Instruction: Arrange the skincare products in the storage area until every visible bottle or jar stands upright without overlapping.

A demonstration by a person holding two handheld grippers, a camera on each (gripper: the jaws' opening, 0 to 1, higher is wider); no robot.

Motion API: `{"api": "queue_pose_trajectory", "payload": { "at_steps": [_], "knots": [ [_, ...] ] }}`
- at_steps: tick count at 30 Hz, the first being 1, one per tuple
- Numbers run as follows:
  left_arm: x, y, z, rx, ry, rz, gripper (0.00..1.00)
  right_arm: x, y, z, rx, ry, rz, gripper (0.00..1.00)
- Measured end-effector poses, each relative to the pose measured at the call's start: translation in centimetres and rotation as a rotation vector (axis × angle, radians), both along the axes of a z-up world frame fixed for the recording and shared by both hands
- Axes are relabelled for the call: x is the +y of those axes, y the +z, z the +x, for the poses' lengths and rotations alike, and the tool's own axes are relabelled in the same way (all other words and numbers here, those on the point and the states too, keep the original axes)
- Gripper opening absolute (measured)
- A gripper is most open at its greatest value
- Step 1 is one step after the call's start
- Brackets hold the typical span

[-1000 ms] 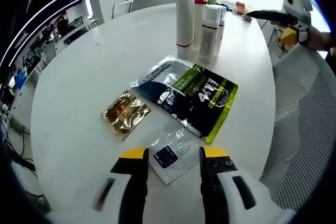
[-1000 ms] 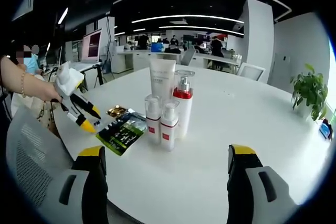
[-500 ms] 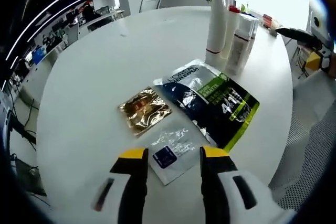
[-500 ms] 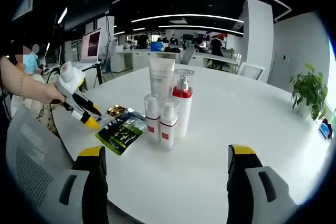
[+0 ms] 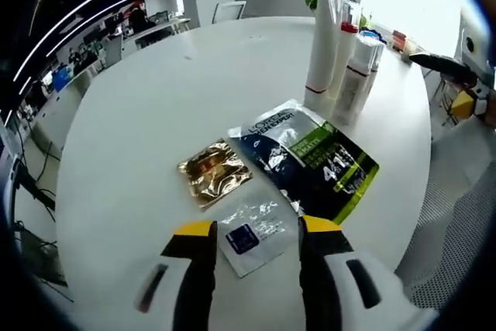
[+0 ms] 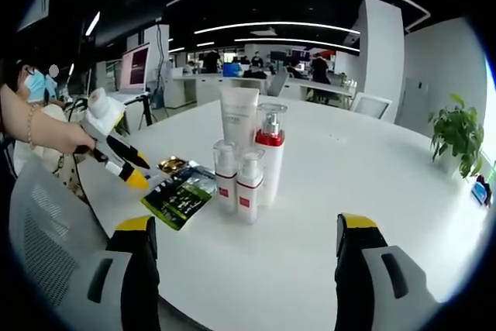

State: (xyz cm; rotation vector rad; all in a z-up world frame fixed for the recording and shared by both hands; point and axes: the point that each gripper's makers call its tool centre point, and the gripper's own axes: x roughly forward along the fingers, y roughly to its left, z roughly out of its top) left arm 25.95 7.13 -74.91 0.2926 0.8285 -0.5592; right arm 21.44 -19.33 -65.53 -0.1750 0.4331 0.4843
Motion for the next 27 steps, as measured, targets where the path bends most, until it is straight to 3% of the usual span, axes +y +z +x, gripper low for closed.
{"api": "queue_pose_trajectory", "payload": {
  "at_steps": [2,5,11,16,19,22,25,27],
  "knots": [
    [-0.1,0.6,-0.1,-0.009,0.014,-0.024,0.42,0.1,0.1,0.0,-0.001,0.002,0.003,0.96],
    [-0.8,1.9,-0.3,-0.03,0.029,-0.084,0.52,0.2,0.1,0.0,-0.003,0.004,0.012,0.96],
    [-0.3,3.1,-1.3,-0.03,0.076,-0.113,0.58,0.4,0.2,-0.1,-0.005,0.013,0.023,0.97],
    [-0.1,5.6,-2.4,-0.046,0.161,-0.22,0.77,0.3,0.6,0.0,-0.001,0.006,0.069,0.97],
    [-0.2,6.9,-3.5,-0.06,0.164,-0.258,0.79,0.1,1.0,-0.1,-0.017,-0.005,0.065,0.96],
    [-0.7,8.7,-3.9,-0.143,0.162,-0.339,0.8,0.1,1.3,0.0,-0.033,-0.002,0.064,0.96],
    [-0.7,9.6,-4.8,-0.171,0.163,-0.348,0.9,0.2,1.3,-0.2,-0.037,0.004,0.063,0.96],
    [-0.8,9.9,-5.4,-0.169,0.17,-0.341,0.91,0.2,1.4,-0.1,-0.038,0.006,0.065,0.96]
  ]
}}
